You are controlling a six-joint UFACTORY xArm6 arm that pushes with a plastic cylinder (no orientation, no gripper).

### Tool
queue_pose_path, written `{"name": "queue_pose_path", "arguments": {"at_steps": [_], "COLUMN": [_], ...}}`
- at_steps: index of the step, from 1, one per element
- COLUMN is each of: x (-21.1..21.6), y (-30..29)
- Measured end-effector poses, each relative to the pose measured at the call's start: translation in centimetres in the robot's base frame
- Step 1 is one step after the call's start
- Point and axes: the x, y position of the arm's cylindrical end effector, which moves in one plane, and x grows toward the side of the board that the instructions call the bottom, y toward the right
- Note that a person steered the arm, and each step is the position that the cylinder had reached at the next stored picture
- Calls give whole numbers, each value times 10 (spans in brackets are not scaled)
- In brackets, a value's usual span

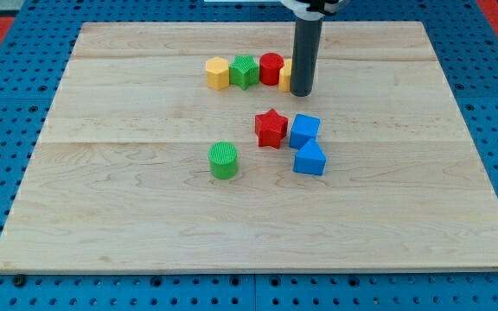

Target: Point your arm at the blue cube

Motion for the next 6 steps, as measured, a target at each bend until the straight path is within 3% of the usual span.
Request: {"name": "queue_pose_path", "arguments": {"at_steps": [3, 6], "x": [-13, 69], "y": [18, 63]}}
